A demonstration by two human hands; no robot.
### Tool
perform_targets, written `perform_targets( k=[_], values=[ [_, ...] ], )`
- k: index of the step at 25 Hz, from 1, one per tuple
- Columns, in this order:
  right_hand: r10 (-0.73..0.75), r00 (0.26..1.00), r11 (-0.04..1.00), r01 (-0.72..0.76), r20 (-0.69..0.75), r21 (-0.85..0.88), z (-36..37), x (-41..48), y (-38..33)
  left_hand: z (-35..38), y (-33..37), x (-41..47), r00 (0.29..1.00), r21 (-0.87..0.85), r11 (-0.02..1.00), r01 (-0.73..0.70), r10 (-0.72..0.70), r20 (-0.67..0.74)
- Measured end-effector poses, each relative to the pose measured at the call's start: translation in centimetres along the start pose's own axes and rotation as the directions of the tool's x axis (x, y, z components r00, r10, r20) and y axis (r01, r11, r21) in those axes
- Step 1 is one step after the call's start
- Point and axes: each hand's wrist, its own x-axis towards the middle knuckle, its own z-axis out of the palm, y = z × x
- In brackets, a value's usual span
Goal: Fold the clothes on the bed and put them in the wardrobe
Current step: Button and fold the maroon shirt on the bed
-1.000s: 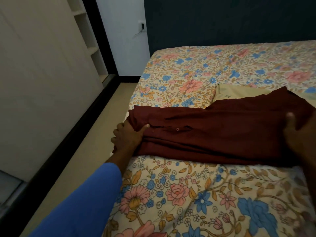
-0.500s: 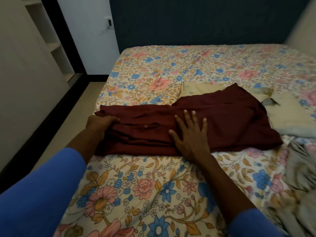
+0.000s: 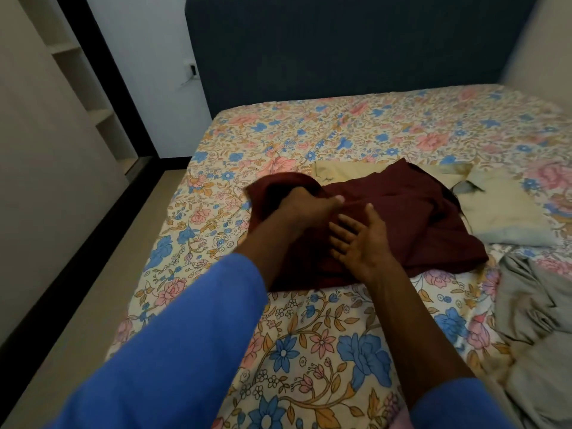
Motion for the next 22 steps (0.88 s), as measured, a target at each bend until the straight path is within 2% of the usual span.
perform_targets(
  k=[1,2,3,5,6,7,8,10,12,14,15,18,19,20,21,22],
  values=[
    [-0.007,1.0,1.0,0.007,0.001,-0.004,0.0,-0.1,-0.1,0.8,-0.6,-0.6,0.991,-0.088,0.995,-0.052,0.063,0.121],
    [-0.031,1.0,0.999,0.031,0.005,-0.034,0.2,0.0,-0.1,1.2,-1.5,-1.2,0.973,-0.158,0.975,-0.156,0.179,0.148],
    [-0.055,0.998,0.995,0.055,0.005,-0.088,0.5,0.0,0.0,0.9,-2.7,-1.5,0.953,-0.182,0.944,-0.275,0.292,0.078],
    [-0.104,0.992,0.964,0.083,-0.07,-0.252,0.9,0.6,0.6,-0.5,-5.4,-1.7,0.884,-0.058,0.905,-0.421,0.395,-0.25],
    [-0.141,0.982,0.94,0.094,-0.122,-0.328,0.8,1.0,0.7,-1.3,-6.9,-1.3,0.835,0.027,0.927,-0.375,0.35,-0.426],
    [-0.186,0.97,0.914,0.113,-0.156,-0.389,0.7,1.3,0.9,-2.3,-8.5,-1.0,0.793,0.058,0.966,-0.25,0.239,-0.561],
    [-0.236,0.956,0.887,0.139,-0.174,-0.44,0.4,1.5,1.0,-3.4,-10.1,-0.3,0.775,0.023,0.995,-0.093,0.087,-0.625],
    [-0.391,0.894,0.788,0.203,-0.218,-0.581,0.0,1.6,1.1,-4.6,-13.1,1.4,0.826,-0.082,0.979,0.188,-0.202,-0.526],
    [-0.609,0.76,0.602,0.257,-0.227,-0.756,-0.4,1.4,1.3,-4.8,-13.9,2.4,0.884,-0.219,0.94,0.263,-0.325,-0.335],
    [-0.758,0.641,0.375,0.276,-0.121,-0.885,-0.6,1.1,1.6,-4.6,-13.0,2.9,0.909,-0.481,0.83,0.282,-0.392,-0.144],
    [-0.786,0.616,0.262,0.269,-0.043,-0.927,-0.9,0.9,1.7,-4.5,-12.5,3.1,0.911,-0.548,0.782,0.297,-0.404,-0.081],
    [-0.798,0.555,-0.094,0.269,0.234,-0.958,-1.8,-0.2,2.2,-4.5,-11.0,3.6,0.922,-0.567,0.751,0.339,-0.384,0.042],
    [-0.753,0.522,-0.284,0.289,0.4,-0.914,-1.5,-0.6,2.3,-4.5,-10.8,3.6,0.926,-0.581,0.74,0.338,-0.373,0.063],
    [-0.629,0.504,-0.5,0.321,0.592,-0.804,-0.9,-0.5,2.6,-4.5,-10.9,3.6,0.926,-0.587,0.734,0.341,-0.372,0.073],
    [-0.434,0.515,-0.674,0.358,0.739,-0.646,0.0,-0.2,3.0,-4.3,-11.1,3.4,0.927,-0.581,0.74,0.338,-0.368,0.07],
    [-0.247,0.556,-0.772,0.383,0.794,-0.508,1.2,0.2,3.6,-4.3,-11.6,3.2,0.929,-0.569,0.75,0.337,-0.365,0.07]
  ],
)
